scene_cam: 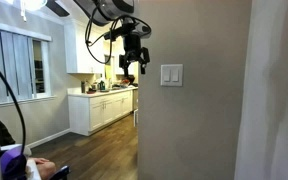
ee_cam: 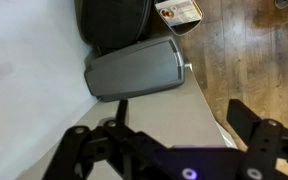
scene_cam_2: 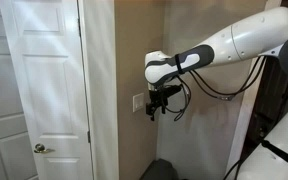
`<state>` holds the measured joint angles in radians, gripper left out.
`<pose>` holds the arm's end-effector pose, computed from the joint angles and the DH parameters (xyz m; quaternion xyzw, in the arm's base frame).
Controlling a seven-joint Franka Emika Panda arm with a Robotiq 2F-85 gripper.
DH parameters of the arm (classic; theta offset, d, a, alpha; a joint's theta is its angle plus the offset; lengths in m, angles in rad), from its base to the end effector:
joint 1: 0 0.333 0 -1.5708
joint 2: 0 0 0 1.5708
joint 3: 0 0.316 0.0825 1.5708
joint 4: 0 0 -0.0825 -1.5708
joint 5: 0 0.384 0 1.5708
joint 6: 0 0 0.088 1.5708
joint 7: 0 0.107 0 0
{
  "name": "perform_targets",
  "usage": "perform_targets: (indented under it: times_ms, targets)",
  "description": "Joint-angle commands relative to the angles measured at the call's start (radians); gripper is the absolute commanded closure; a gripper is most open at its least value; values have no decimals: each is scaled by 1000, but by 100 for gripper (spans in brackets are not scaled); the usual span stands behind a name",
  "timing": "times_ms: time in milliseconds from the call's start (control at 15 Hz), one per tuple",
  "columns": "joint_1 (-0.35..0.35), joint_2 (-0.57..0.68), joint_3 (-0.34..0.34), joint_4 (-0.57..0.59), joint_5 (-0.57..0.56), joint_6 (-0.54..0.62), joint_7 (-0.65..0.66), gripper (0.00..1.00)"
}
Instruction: Turn off the light switch
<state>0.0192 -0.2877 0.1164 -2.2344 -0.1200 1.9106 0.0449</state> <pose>0.4580 0.0567 0.4849 0.9951 0.0636 -0.0128 0.0740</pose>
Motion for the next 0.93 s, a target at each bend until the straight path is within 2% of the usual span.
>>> perform_targets:
  times_ms: [0,667,867]
  targets:
    - [14,1,-13,2,-4,-3,3,0]
    - [12,8,-15,7,-6,0,4,0]
    - [-4,43,-44,27,-18,52,-27,0]
